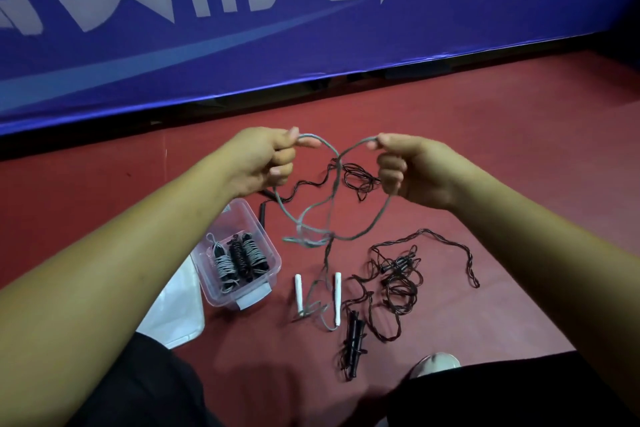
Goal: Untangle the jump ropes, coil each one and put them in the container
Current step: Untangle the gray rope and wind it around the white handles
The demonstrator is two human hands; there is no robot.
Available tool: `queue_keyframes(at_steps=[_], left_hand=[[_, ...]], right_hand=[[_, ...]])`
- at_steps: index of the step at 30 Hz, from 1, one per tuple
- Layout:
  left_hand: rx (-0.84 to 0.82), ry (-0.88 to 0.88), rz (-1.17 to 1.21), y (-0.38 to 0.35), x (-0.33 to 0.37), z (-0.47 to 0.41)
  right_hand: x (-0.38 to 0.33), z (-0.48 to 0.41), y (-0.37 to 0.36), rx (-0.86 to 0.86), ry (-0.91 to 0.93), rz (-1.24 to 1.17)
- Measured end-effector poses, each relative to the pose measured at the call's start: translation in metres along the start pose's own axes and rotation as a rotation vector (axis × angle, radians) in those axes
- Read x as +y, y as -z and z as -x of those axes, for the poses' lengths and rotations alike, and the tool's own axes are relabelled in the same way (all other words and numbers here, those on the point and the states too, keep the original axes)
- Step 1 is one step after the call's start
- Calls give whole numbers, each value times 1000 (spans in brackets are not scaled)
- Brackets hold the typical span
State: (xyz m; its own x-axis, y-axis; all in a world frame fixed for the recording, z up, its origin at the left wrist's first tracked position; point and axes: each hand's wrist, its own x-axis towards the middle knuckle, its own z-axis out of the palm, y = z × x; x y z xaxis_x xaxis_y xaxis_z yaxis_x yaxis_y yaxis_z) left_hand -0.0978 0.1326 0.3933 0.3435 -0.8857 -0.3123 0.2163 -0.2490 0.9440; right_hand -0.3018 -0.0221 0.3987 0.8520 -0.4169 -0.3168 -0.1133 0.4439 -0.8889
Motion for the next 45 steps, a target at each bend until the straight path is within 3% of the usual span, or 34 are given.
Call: queue_keyframes(at_steps=[2,4,7,10,14,18,21,23,25,27,28,31,34,37,40,45], left_hand=[[150,1,93,10,-5,-4],[195,-30,217,12,-6,-6],[45,-126,294,-2,-1,-3],[-105,-192,235,-31,5,7],[-119,-244,389,-50,9,11],[-79,-261,393,-41,8,11],[-37,-269,421,-30,0,10],[-85,-285,279,-29,-11,11],[-274,-235,29,-36,-26,16],[-429,-166,-266,-44,-37,19],[-429,-171,-396,-47,-39,19],[-237,-204,-476,-47,-40,12],[-16,-168,-180,-52,-34,10],[163,-181,97,-55,-24,9],[248,-218,263,-53,-12,5],[241,-287,195,-40,-3,4]], right_hand=[[-6,-2,10,144,17,-320],[-9,-2,14,197,37,-437],[-1,0,-1,131,-47,-178],[13,-5,-27,-21,-9,82],[30,-5,-47,-232,25,300],[31,0,-55,-181,63,334],[13,0,-55,-96,83,88],[0,0,-54,-61,69,-107],[-10,0,-53,-62,41,-245],[-18,0,-52,-25,21,-271],[-21,-1,-51,17,20,-262],[-22,-7,-42,150,88,-189],[-14,-8,-32,186,122,25],[7,-1,-33,25,-27,124],[29,5,-48,-115,-102,219],[32,-6,-48,147,-14,169]])
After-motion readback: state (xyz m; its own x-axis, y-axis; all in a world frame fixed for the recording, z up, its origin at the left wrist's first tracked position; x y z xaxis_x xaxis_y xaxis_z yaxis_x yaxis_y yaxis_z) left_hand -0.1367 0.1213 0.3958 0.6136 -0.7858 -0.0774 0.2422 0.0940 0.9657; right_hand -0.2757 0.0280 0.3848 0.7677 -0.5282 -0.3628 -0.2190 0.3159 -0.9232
